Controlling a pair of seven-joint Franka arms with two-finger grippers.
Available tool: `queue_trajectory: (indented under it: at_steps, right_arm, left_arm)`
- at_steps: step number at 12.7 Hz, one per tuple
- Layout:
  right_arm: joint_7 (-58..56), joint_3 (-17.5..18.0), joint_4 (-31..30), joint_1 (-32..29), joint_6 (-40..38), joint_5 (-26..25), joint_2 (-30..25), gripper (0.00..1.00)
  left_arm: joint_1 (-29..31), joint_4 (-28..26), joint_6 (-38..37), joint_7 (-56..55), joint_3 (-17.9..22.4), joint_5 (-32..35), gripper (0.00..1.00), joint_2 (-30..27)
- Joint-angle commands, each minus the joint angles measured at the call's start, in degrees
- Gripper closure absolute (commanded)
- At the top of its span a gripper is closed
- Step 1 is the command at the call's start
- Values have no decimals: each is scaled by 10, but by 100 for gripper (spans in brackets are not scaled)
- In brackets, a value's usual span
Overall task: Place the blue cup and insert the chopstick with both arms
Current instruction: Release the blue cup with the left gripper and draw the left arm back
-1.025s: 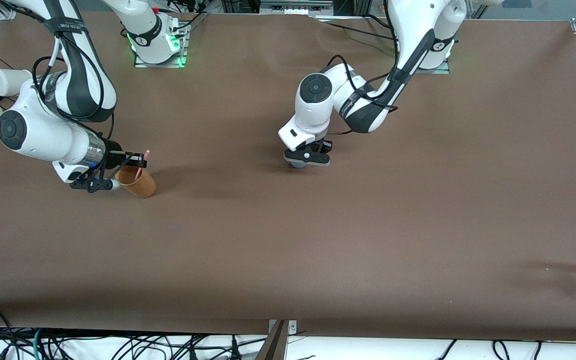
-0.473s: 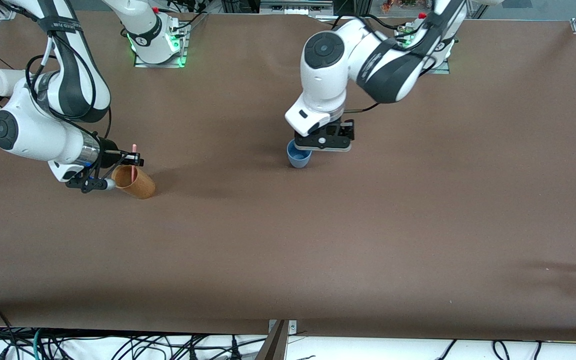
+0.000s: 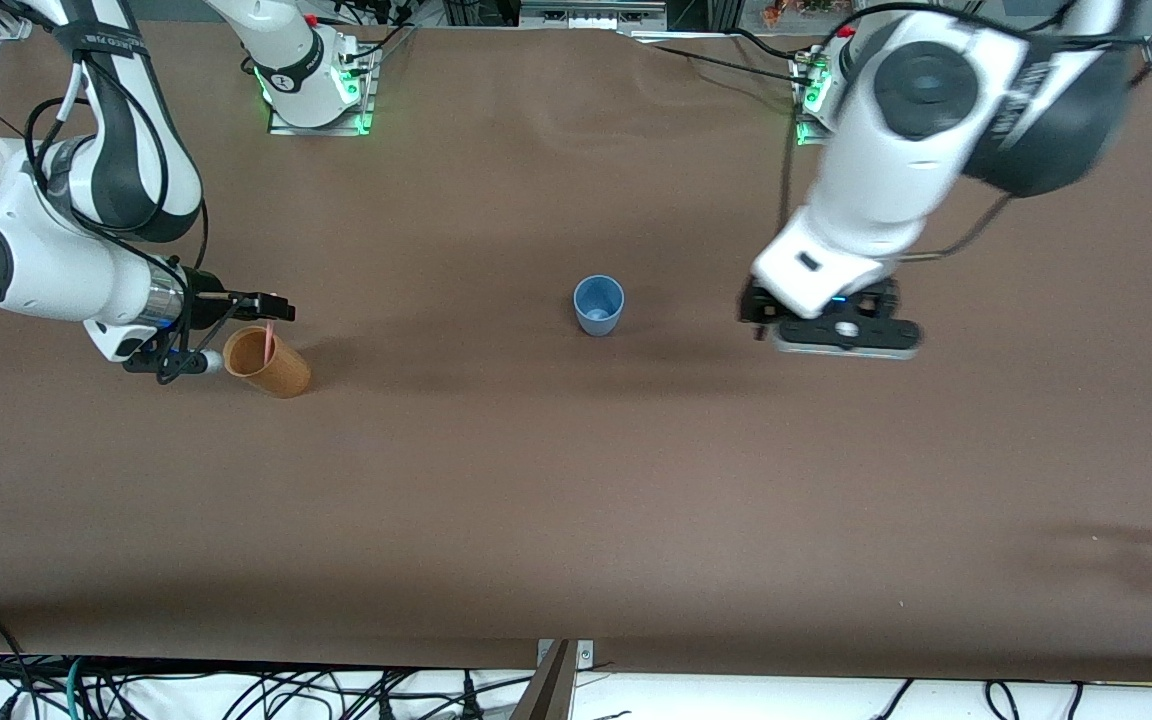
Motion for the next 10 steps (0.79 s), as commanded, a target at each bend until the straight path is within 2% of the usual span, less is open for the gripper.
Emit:
queue_trajectory:
  at_steps: [1,2,4,5,7,8,10]
  right_arm:
    - [-19,-15,-5,-15,-34,5,-8,18]
    - [-19,-16,-6,-16,-34,9,-3,18]
    - [-15,-16,-6,-21,-33,16,6,22]
    - [-16,-17,-6,-22,-34,36,7,22]
    - [-16,-17,-4,-23,-33,56,14,23]
    - [-16,-17,-4,-23,-33,62,19,29]
    - [-16,-16,-5,-24,-33,63,23,48]
  left_arm:
    - [44,-55,-10,128,18,-27,0,-73]
    - [37,-90,-10,145,55,-28,0,-103]
    - [41,-140,-10,202,81,-61,0,-132]
    - [36,-152,-9,226,106,-79,0,-142]
    - [35,-197,-9,224,117,-106,0,-175]
    - [39,-201,-9,221,117,-107,0,-176]
    - [47,-202,-11,225,117,-117,0,-176]
